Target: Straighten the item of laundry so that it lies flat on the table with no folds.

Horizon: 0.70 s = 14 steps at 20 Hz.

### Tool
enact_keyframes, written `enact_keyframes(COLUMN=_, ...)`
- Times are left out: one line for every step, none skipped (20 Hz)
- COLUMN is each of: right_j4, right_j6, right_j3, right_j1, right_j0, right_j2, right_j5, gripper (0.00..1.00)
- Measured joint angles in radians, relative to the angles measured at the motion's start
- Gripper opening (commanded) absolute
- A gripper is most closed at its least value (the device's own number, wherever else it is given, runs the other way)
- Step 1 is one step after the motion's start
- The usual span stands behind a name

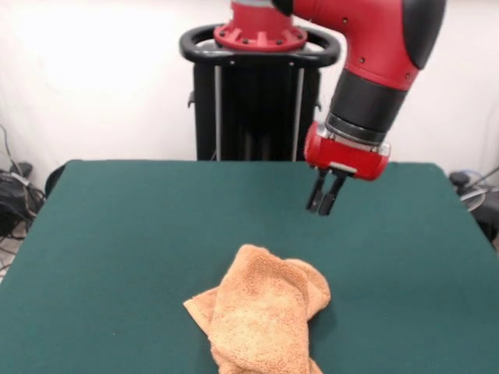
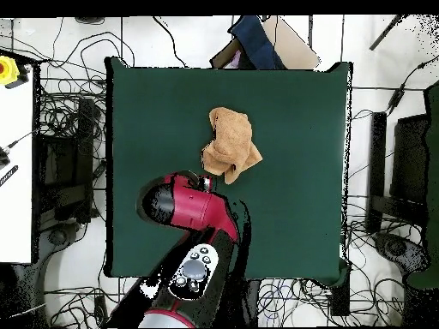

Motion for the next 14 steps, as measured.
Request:
enact_keyframes(right_j4=-0.008, right_j6=0.0, right_j3=0.001, right_j1=-0.003, right_j0=-0.008, right_j2=0.007, right_j5=-0.006, gripper=0.0)
enact_keyframes(right_j4=-0.015, right_j6=0.0, right_j3=0.002, right_j1=-0.006, right_j0=-0.017, right_j2=0.014, right_j5=-0.01, gripper=0.0)
enact_keyframes(right_j4=-0.034, right_j6=0.0, right_j3=0.003, right_j1=-0.012, right_j0=-0.04, right_j2=0.03, right_j5=-0.022, gripper=0.0)
enact_keyframes(right_j4=-0.047, right_j6=0.0, right_j3=0.003, right_j1=-0.016, right_j0=-0.057, right_j2=0.04, right_j5=-0.03, gripper=0.0)
enact_keyframes(right_j4=-0.059, right_j6=0.0, right_j3=0.003, right_j1=-0.019, right_j0=-0.074, right_j2=0.05, right_j5=-0.038, gripper=0.0)
enact_keyframes(right_j4=-0.067, right_j6=0.0, right_j3=0.003, right_j1=-0.02, right_j0=-0.086, right_j2=0.056, right_j5=-0.042, gripper=0.0)
enact_keyframes(right_j4=-0.08, right_j6=0.0, right_j3=0.003, right_j1=-0.022, right_j0=-0.107, right_j2=0.067, right_j5=-0.05, gripper=0.0)
enact_keyframes(right_j4=-0.093, right_j6=0.0, right_j3=0.003, right_j1=-0.023, right_j0=-0.128, right_j2=0.078, right_j5=-0.057, gripper=0.0)
enact_keyframes(right_j4=-0.114, right_j6=0.0, right_j3=0.003, right_j1=-0.025, right_j0=-0.161, right_j2=0.094, right_j5=-0.065, gripper=0.0)
enact_keyframes(right_j4=-0.15, right_j6=0.0, right_j3=0.003, right_j1=-0.026, right_j0=-0.222, right_j2=0.122, right_j5=-0.076, gripper=0.0)
enact_keyframes(right_j4=-0.166, right_j6=0.0, right_j3=0.003, right_j1=-0.026, right_j0=-0.248, right_j2=0.134, right_j5=-0.078, gripper=0.0)
enact_keyframes(right_j4=-0.181, right_j6=0.0, right_j3=0.002, right_j1=-0.026, right_j0=-0.273, right_j2=0.145, right_j5=-0.079, gripper=0.0)
enact_keyframes(right_j4=-0.191, right_j6=0.0, right_j3=0.003, right_j1=-0.026, right_j0=-0.29, right_j2=0.153, right_j5=-0.079, gripper=0.0)
enact_keyframes(right_j4=-0.202, right_j6=0.0, right_j3=0.003, right_j1=-0.026, right_j0=-0.307, right_j2=0.16, right_j5=-0.079, gripper=0.0)
